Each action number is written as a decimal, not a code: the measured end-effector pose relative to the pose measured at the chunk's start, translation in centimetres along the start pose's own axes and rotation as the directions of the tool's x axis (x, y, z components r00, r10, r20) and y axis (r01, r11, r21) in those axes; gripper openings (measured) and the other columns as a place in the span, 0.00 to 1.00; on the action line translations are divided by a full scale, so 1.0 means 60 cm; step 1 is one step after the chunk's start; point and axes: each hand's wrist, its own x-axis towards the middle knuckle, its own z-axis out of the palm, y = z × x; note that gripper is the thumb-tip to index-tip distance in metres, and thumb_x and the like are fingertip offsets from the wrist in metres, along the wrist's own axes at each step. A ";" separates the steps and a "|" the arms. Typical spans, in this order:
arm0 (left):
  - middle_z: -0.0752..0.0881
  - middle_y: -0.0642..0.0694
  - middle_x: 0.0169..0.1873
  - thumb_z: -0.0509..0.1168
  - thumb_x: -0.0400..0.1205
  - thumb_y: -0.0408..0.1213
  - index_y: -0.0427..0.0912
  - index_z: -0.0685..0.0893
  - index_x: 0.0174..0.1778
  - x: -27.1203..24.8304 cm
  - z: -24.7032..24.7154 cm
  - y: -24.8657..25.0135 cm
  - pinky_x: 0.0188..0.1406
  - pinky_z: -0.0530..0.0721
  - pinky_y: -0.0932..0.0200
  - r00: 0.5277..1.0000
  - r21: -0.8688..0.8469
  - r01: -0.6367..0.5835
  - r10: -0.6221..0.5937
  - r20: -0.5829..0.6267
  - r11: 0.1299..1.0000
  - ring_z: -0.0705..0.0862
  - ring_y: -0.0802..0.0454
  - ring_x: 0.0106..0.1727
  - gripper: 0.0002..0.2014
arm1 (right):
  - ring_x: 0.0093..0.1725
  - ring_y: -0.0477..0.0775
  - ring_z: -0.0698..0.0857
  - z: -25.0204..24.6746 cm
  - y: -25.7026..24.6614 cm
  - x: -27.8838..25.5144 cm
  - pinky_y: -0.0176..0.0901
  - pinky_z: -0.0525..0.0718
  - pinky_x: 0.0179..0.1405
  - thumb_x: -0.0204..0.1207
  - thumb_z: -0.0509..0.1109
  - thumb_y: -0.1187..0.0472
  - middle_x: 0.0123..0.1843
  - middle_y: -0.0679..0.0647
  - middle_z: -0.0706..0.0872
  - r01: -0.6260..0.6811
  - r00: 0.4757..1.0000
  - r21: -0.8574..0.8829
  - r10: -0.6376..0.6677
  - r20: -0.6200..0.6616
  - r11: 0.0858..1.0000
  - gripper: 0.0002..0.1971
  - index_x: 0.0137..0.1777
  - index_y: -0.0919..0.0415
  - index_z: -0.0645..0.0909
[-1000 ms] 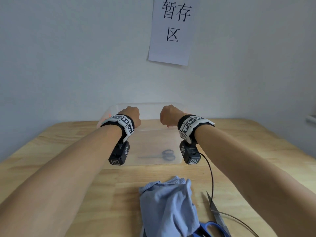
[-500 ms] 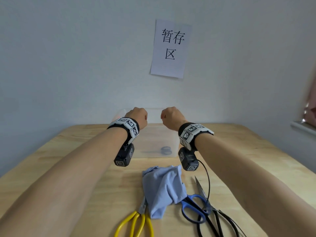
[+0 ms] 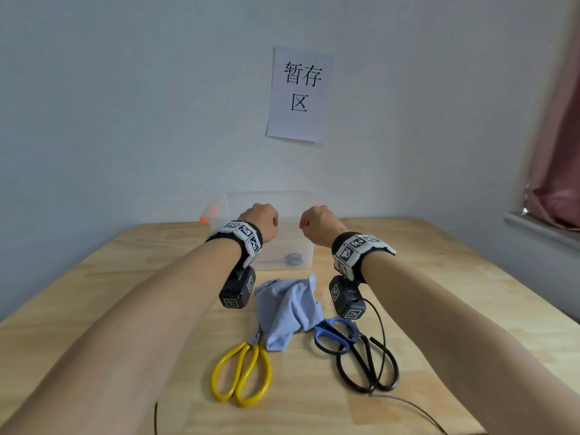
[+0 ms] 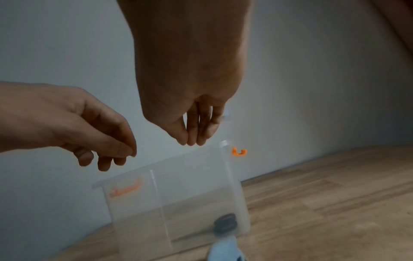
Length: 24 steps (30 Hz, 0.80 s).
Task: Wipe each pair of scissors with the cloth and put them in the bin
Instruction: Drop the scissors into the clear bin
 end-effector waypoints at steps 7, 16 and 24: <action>0.89 0.40 0.52 0.63 0.81 0.28 0.42 0.90 0.48 -0.056 0.027 -0.009 0.47 0.80 0.53 0.998 -0.029 0.044 -0.043 0.047 0.999 0.86 0.39 0.52 0.11 | 0.58 0.65 0.87 0.033 0.004 -0.056 0.51 0.84 0.58 0.79 0.66 0.67 0.56 0.65 0.90 -0.015 0.997 0.003 0.015 0.077 1.000 0.12 0.56 0.68 0.89; 0.88 0.31 0.55 0.70 0.82 0.39 0.31 0.86 0.57 -0.120 0.078 -0.046 0.52 0.84 0.48 0.930 0.071 0.202 -0.214 0.300 0.977 0.87 0.34 0.58 0.15 | 0.54 0.59 0.86 0.103 0.009 -0.107 0.45 0.83 0.47 0.80 0.70 0.46 0.58 0.60 0.88 -0.104 0.963 -0.119 0.130 0.236 0.987 0.23 0.61 0.67 0.85; 0.85 0.42 0.50 0.76 0.77 0.50 0.49 0.79 0.60 -0.173 0.121 -0.065 0.50 0.80 0.53 0.755 0.063 0.160 -0.164 0.635 0.985 0.79 0.46 0.48 0.20 | 0.66 0.63 0.83 0.129 0.022 -0.139 0.46 0.83 0.59 0.85 0.66 0.52 0.69 0.65 0.80 -0.319 0.933 -0.061 0.324 0.156 0.946 0.25 0.73 0.71 0.72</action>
